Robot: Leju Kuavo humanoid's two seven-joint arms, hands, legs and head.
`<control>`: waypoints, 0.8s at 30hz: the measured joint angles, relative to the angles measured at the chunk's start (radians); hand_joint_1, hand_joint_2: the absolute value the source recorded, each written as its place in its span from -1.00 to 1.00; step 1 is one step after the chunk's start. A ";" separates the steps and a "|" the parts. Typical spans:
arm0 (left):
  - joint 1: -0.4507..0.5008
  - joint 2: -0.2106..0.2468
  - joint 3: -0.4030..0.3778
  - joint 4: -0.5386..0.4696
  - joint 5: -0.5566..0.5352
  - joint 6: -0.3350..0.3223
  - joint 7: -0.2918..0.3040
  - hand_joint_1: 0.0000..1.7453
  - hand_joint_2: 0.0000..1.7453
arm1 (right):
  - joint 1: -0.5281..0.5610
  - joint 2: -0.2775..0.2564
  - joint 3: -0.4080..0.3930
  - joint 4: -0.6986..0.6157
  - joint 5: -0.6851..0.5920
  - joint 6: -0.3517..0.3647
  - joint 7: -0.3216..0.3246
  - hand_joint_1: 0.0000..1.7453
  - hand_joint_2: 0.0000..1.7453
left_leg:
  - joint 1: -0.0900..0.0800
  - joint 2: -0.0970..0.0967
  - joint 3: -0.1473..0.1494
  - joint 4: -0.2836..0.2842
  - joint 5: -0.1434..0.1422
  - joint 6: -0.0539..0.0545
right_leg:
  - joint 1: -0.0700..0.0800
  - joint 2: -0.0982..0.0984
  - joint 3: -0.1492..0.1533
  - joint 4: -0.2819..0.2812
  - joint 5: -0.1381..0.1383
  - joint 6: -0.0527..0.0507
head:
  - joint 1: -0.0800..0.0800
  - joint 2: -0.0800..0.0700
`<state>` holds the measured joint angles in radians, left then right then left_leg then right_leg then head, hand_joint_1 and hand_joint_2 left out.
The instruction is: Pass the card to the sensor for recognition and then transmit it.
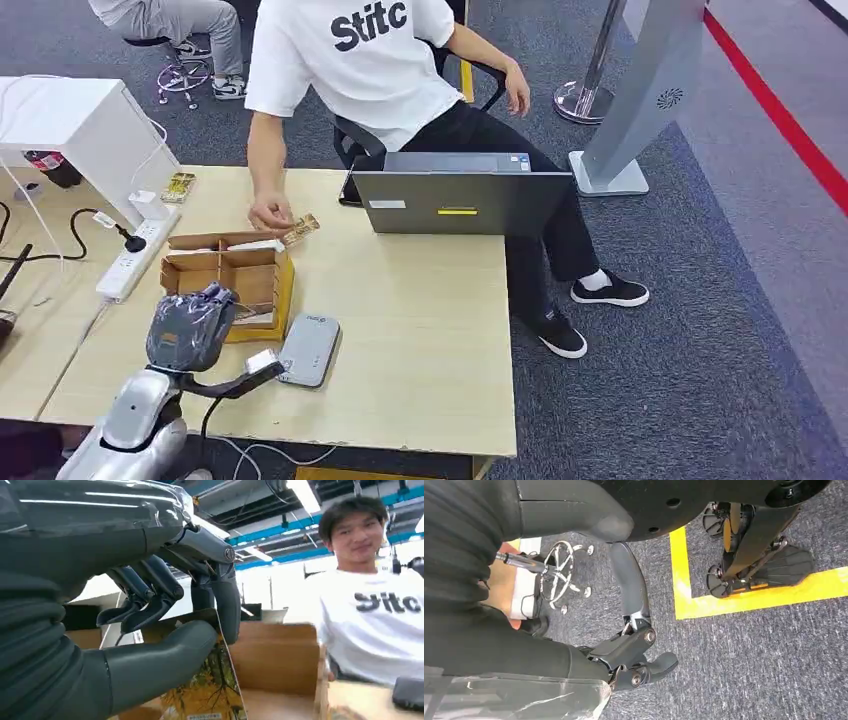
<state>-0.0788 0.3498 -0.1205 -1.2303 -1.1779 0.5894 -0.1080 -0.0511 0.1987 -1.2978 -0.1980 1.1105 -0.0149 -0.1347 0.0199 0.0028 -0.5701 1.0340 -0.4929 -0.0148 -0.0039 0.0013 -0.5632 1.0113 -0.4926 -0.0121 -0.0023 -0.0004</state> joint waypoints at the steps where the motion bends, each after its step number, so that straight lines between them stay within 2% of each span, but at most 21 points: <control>1: -0.004 0.005 0.000 -0.021 0.017 0.004 -0.002 1.00 1.00 | 0.000 0.000 0.000 0.000 0.000 0.000 0.000 -1.00 1.00 | 0.000 0.000 0.000 0.000 0.000 0.000 | 0.000 0.000 0.000 0.000 0.000 0.000 | 0.000 0.000; 4: -0.029 0.025 0.003 -0.088 0.050 -0.002 -0.003 1.00 1.00 | 0.000 0.000 0.000 0.000 -0.002 0.000 -0.001 -1.00 1.00 | 0.000 0.000 0.000 0.000 0.000 0.000 | 0.000 0.000 0.001 0.000 0.000 0.000 | 0.000 0.000; 6: -0.032 0.040 0.014 -0.141 0.129 -0.013 -0.027 1.00 1.00 | 0.001 0.000 0.000 0.000 -0.010 0.000 -0.003 -1.00 1.00 | 0.001 0.001 0.000 0.000 0.000 0.000 | 0.000 0.001 0.000 0.000 0.000 0.000 | 0.000 0.000; 8: -0.044 0.054 0.036 -0.207 0.205 -0.041 -0.035 1.00 1.00 | 0.002 0.000 -0.001 0.000 -0.012 0.000 -0.003 -1.00 1.00 | 0.000 0.000 0.000 0.000 0.000 0.000 | 0.000 0.000 0.000 0.000 0.000 0.000 | 0.000 0.000; 11: -0.060 0.078 0.075 -0.274 0.220 -0.088 -0.034 1.00 1.00 | 0.001 0.000 -0.002 0.000 -0.013 0.002 -0.003 -1.00 1.00 | 0.000 0.000 0.000 0.000 0.000 0.000 | 0.000 0.000 0.000 0.000 0.000 0.000 | 0.000 0.000; 24: -0.052 0.111 0.159 -0.290 0.218 -0.087 -0.033 1.00 1.00 | 0.001 0.000 -0.001 0.000 -0.007 0.003 -0.001 -1.00 1.00 | 0.000 0.000 0.000 0.000 0.000 0.000 | 0.000 0.000 0.000 0.000 0.000 0.000 | 0.000 0.000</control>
<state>-0.1309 0.4608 0.0389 -1.5202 -0.9602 0.5028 -0.1408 -0.0503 0.1987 -1.2989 -0.1980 1.1036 -0.0114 -0.1354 0.0202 0.0028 -0.5702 1.0339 -0.4928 -0.0148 -0.0036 0.0014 -0.5629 1.0116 -0.4925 -0.0122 -0.0023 -0.0004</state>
